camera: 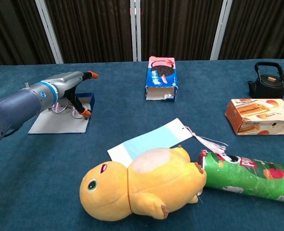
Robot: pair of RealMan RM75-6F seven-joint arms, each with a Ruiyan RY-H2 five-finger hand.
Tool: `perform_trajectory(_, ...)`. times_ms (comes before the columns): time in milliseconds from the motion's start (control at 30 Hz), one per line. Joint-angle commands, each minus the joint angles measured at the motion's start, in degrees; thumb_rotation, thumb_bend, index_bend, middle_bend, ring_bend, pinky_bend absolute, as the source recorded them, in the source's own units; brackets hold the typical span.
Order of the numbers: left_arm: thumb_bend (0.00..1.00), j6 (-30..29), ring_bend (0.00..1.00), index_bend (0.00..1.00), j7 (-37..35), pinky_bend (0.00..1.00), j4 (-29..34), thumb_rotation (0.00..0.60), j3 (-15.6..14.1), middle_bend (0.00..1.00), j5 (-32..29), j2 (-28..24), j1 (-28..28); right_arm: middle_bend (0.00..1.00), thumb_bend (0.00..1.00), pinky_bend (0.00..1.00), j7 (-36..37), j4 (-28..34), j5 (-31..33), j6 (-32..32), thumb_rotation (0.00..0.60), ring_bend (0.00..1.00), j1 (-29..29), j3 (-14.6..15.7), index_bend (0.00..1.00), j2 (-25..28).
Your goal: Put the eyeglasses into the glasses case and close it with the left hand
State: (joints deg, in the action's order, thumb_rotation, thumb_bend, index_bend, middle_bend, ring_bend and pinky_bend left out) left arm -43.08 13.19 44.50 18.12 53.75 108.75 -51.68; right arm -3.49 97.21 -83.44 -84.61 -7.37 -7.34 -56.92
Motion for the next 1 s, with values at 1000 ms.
perform_trajectory(1000,0.01,-1.69,0.0,0.0,-7.08,0.0,10.25,0.6,-1.86,0.0,5.22,-11.18,5.9,0.0,0.0,0.0,-0.13,0.94,-1.1,-0.6,0.6,0.0,0.24,0.37,0.0,0.34)
